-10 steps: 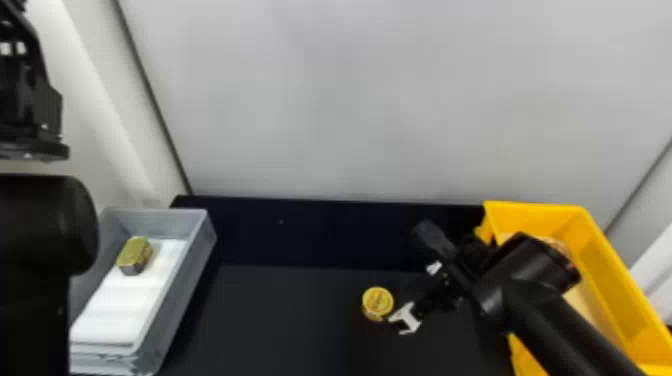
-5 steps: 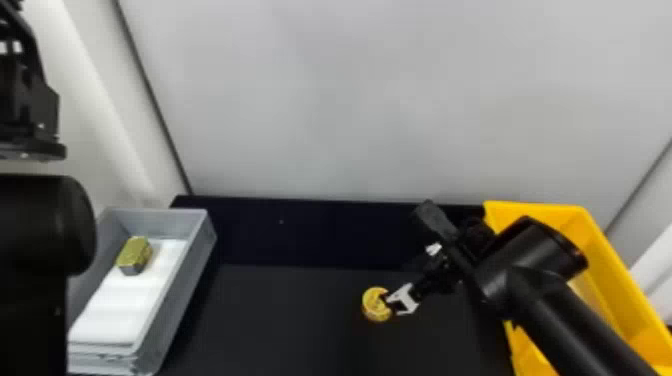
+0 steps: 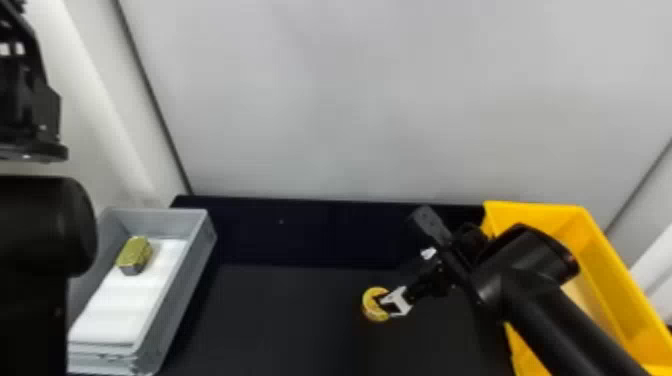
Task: Pick up the round yellow can and place it in the yellow rectangular box
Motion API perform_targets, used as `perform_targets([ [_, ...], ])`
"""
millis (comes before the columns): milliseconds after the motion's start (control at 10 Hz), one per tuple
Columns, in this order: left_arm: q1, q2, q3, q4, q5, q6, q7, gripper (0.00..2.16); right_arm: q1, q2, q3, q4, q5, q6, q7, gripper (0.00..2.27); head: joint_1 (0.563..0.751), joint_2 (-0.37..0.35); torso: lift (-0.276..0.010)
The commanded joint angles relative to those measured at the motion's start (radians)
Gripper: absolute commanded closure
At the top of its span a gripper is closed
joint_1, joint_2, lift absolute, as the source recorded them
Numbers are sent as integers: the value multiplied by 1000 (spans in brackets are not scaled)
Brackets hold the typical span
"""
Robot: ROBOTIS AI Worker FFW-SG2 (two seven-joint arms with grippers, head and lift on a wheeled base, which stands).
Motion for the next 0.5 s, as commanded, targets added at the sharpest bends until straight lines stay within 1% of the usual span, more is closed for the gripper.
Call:
perform_targets([
  [0,-3,1,-3,1,0,-2,0,159,-17,14,1,58,-25,-36,-21,206,663,54,-10],
  [200,-6,1,-8,6,0,-3,0,160,-22,30,-2,103,-35,-58,-34,249,663,54,-10],
  [400,-9,-2,-14,11,0,-6,2,159,-28,40,0,138,-43,-72,-51,174,663,54,-10],
])
